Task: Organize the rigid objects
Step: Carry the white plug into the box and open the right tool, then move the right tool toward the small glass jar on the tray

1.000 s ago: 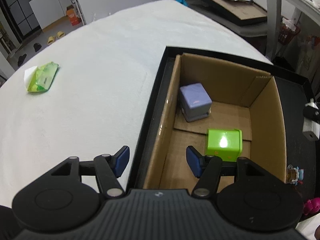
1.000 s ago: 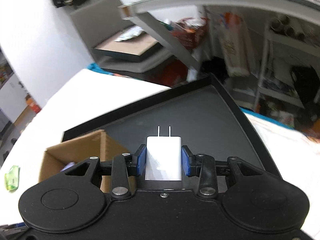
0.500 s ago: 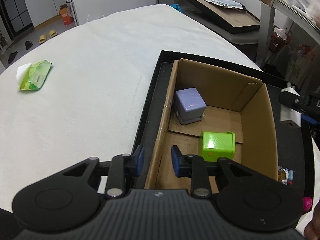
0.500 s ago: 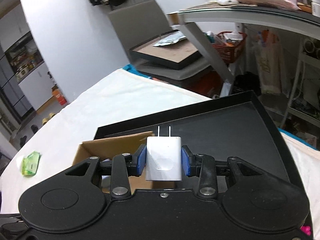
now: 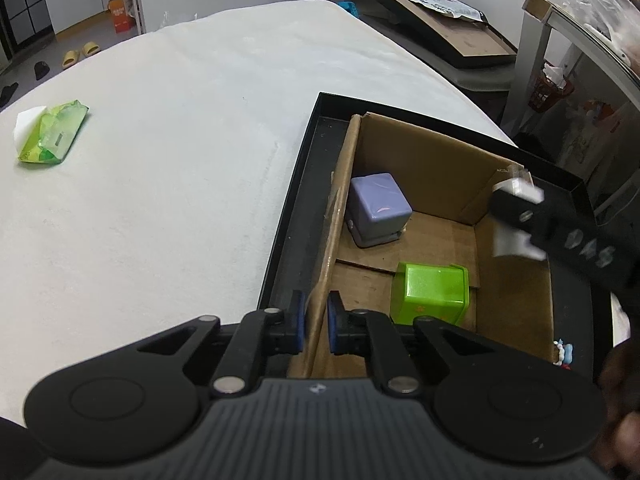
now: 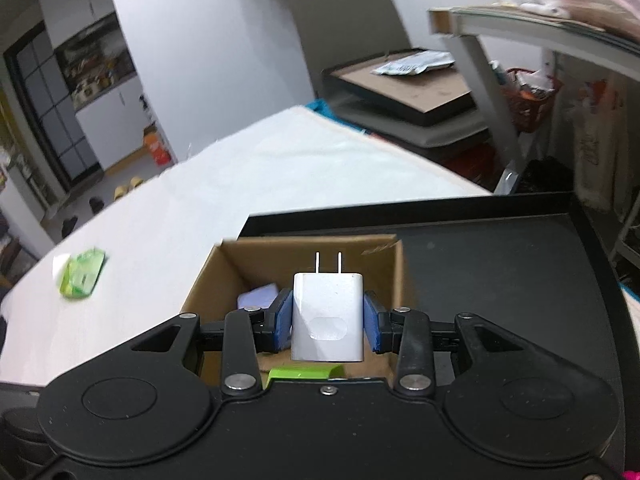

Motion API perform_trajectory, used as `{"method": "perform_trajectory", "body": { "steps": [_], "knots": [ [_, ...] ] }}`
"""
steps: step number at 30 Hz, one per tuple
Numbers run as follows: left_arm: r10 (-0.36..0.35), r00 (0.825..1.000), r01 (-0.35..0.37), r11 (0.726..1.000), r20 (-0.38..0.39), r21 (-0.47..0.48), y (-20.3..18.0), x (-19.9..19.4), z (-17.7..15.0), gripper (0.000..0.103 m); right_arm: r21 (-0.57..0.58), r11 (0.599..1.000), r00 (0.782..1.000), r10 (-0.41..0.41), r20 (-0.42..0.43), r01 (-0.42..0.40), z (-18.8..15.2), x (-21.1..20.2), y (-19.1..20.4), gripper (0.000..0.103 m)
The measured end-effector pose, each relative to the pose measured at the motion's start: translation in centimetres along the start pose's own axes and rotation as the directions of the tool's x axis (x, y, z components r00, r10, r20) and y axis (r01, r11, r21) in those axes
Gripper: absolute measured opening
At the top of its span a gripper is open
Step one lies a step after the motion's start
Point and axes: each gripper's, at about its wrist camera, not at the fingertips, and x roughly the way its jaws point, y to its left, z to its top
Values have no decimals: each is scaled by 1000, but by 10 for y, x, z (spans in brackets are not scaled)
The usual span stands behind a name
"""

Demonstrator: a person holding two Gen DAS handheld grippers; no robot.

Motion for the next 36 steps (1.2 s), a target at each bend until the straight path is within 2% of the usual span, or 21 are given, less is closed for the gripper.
{"method": "perform_trajectory", "body": {
  "steps": [6,9,10,15,21,29,36],
  "knots": [
    [-26,1000,26,1000,-5,-7,6,1,1,10,-42,999,1000,-8,-14,8,-2,12,13,37],
    [-33,999,33,999,-9,-10,6,2,2,11,-62,998,1000,-19,-17,18,-4,12,16,41],
    [-28,1000,28,1000,-8,-7,5,2,2,10,-67,997,1000,-24,-14,23,-4,11,17,43],
    [-22,1000,22,1000,-11,-2,4,3,2,10,-63,998,1000,-27,-1,27,-4,5,14,43],
    [-12,1000,12,1000,-17,5,0,1,3,11,-23,998,999,-53,13,53,-6,-7,2,44],
    [40,998,-38,999,-38,36,-6,1,1,11,34,998,997,-52,55,50,-7,-35,-17,45],
    [73,996,-70,996,-52,50,-13,-5,-6,17,74,992,994,-106,20,105,-16,-46,-29,49]
  ]
}}
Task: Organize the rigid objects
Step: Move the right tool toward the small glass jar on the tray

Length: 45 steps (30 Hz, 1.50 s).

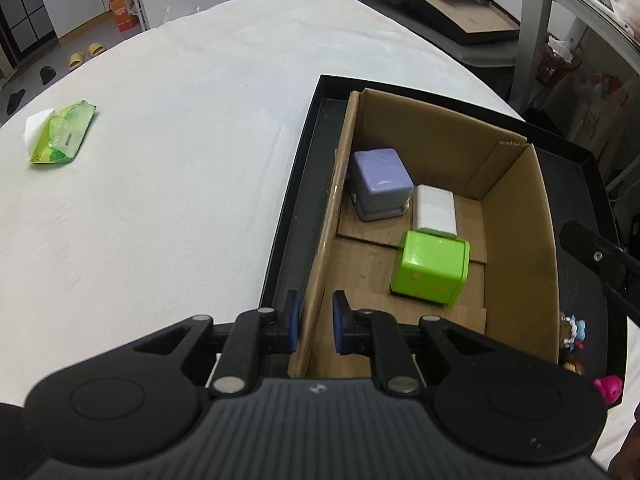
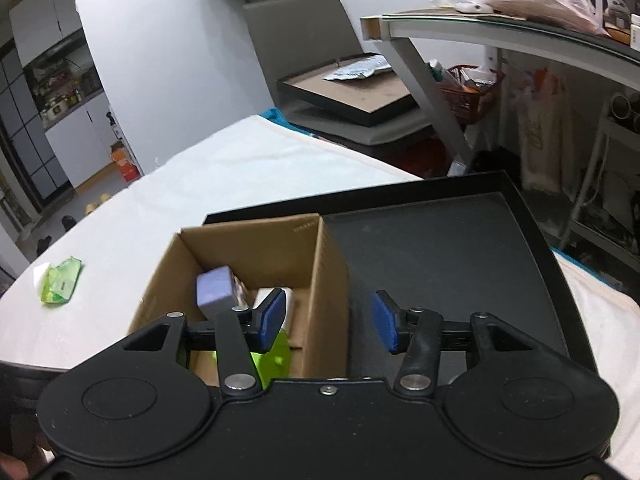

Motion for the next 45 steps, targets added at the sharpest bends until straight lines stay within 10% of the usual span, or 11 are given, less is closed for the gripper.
{"method": "perform_trajectory", "body": {
  "steps": [30,45],
  "knots": [
    [92,996,-92,995,12,41,-26,-9,-7,58,83,956,948,-265,-177,282,-22,12,-50,80],
    [148,989,-148,988,-6,41,-44,1,-8,65,91,960,923,-223,-315,263,-33,49,-81,84]
  ]
}}
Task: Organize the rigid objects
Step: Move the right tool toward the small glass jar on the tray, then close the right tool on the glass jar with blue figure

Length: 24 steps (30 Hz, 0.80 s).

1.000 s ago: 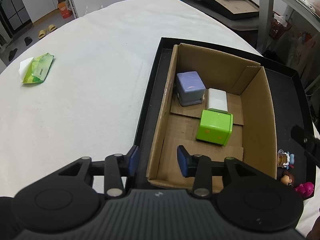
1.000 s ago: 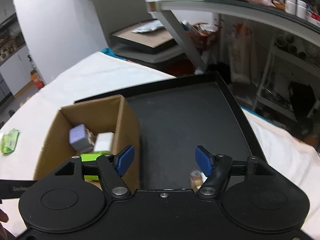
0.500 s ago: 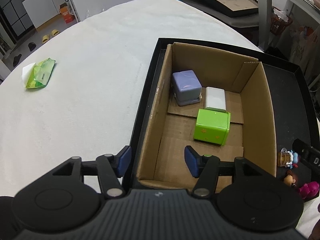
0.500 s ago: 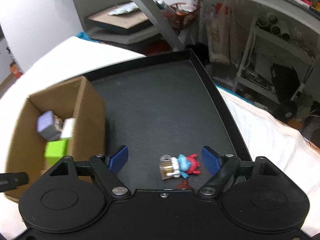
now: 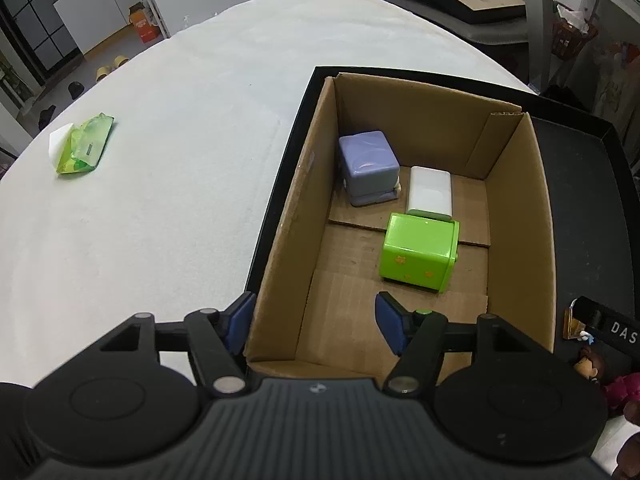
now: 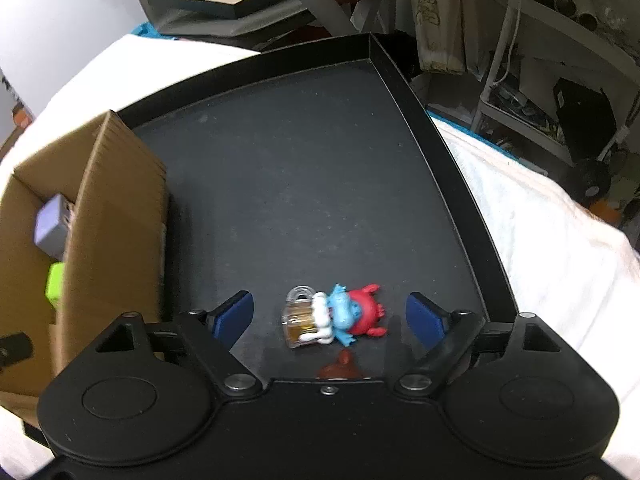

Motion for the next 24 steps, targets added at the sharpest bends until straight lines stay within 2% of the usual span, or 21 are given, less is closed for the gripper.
{"method": "perform_trajectory", "body": {
  "steps": [7,9,10,11,16,24],
  "knots": [
    [17,1000,-17,1000,-2,-4,-3,1,1,65,-41,999,999,-36,-23,35,-2,15,1,84],
    [16,1000,-16,1000,-2,-3,-3,1,1,66,-59,997,998,-59,-29,58,-3,21,1,76],
    [14,1000,-14,1000,-2,-4,-3,1,1,66,-63,996,997,-66,-41,64,-4,22,2,65],
    [9,1000,-9,1000,-1,-4,-3,0,1,66,-65,996,997,-65,-38,62,-6,20,3,59],
    [2,1000,-2,1000,11,-1,-1,-4,0,66,-88,992,996,-86,9,86,-8,8,7,58],
    [-31,999,30,1000,27,4,3,-11,1,66,-65,997,994,-38,99,45,-3,-25,9,58]
  ]
}}
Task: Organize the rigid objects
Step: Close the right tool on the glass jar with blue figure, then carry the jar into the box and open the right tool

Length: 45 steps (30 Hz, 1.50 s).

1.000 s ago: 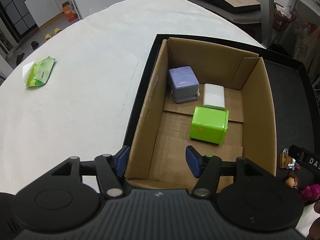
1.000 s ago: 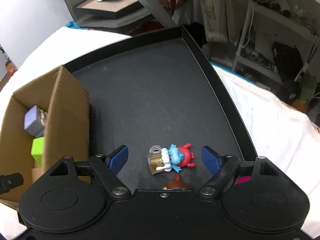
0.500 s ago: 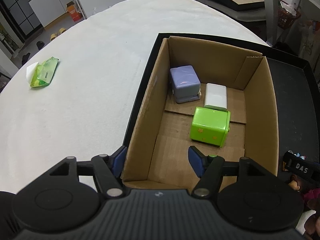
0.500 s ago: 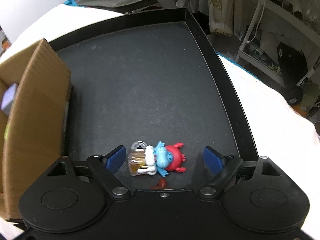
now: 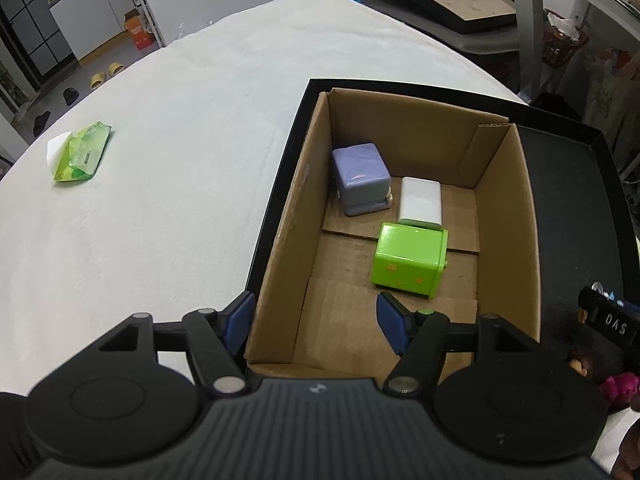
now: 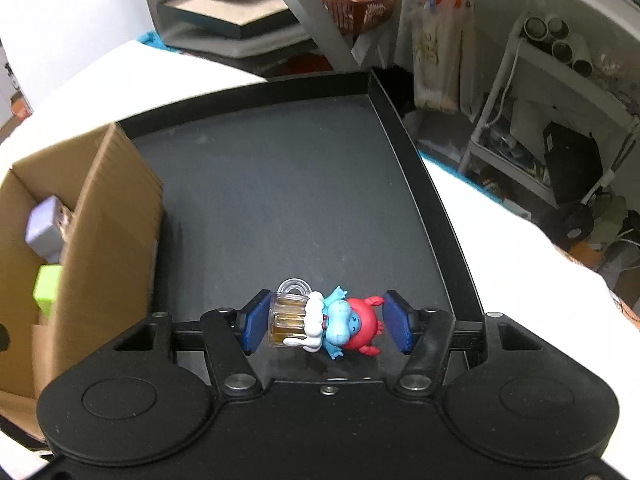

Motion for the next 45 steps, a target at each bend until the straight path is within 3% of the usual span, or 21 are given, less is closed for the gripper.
{"method": "perform_trajectory", "body": {
  "steps": [16,29,32,38,41,45],
  "knots": [
    [-47,998,47,999,39,0,21,-6,3,65,-16,994,983,107,147,-106,28,-35,14,58],
    [-79,992,81,997,94,-14,41,-9,4,61,-90,972,947,233,220,-218,33,-53,48,59],
    [-95,991,97,995,93,-21,45,-7,4,54,-108,969,942,244,230,-224,32,-55,55,59],
    [-124,990,127,991,73,-38,54,1,4,31,-152,962,938,260,231,-229,26,-54,69,59],
    [-143,987,146,988,67,-49,57,5,4,29,-177,957,936,267,230,-229,25,-53,77,59],
    [-176,983,178,982,48,-60,60,12,4,17,-190,953,933,277,230,-236,26,-50,86,59]
  ]
}}
